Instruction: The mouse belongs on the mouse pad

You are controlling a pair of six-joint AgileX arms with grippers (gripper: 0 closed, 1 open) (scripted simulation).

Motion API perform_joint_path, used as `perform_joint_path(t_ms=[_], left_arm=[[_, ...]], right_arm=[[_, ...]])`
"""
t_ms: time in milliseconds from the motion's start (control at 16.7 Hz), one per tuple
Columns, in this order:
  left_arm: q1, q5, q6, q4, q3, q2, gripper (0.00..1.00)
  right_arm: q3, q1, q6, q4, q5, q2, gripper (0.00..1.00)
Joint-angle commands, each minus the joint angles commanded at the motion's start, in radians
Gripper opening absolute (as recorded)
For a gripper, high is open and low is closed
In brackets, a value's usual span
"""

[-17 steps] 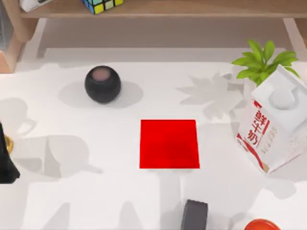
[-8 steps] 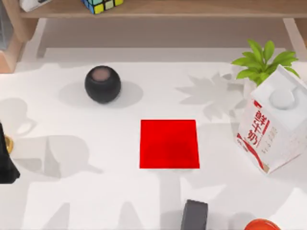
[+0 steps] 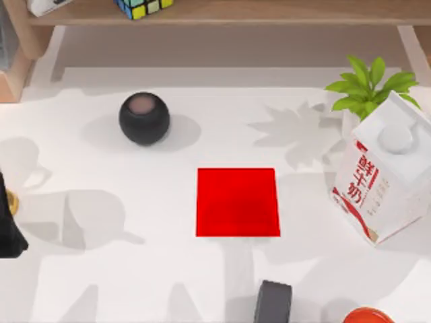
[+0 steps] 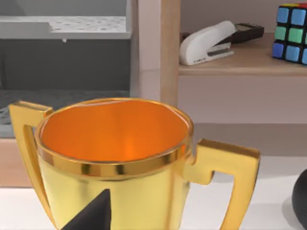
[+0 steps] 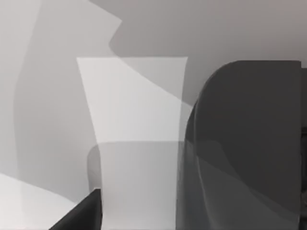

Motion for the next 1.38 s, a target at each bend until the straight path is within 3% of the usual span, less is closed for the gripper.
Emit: perform_joint_path(t_ms=[60, 840, 1380], left_arm=[[0.000, 0.000, 0.000, 0.000, 0.000, 0.000, 1.00], [0.000, 0.000, 0.000, 0.000, 0.000, 0.000, 1.00], [0.000, 0.000, 0.000, 0.000, 0.000, 0.000, 1.00]], right_arm=[[0.000, 0.000, 0.000, 0.000, 0.000, 0.000, 1.00], [0.000, 0.000, 0.000, 0.000, 0.000, 0.000, 0.02], [0.005, 0.007, 0.027, -0.056, 0.013, -0.064, 0.00]])
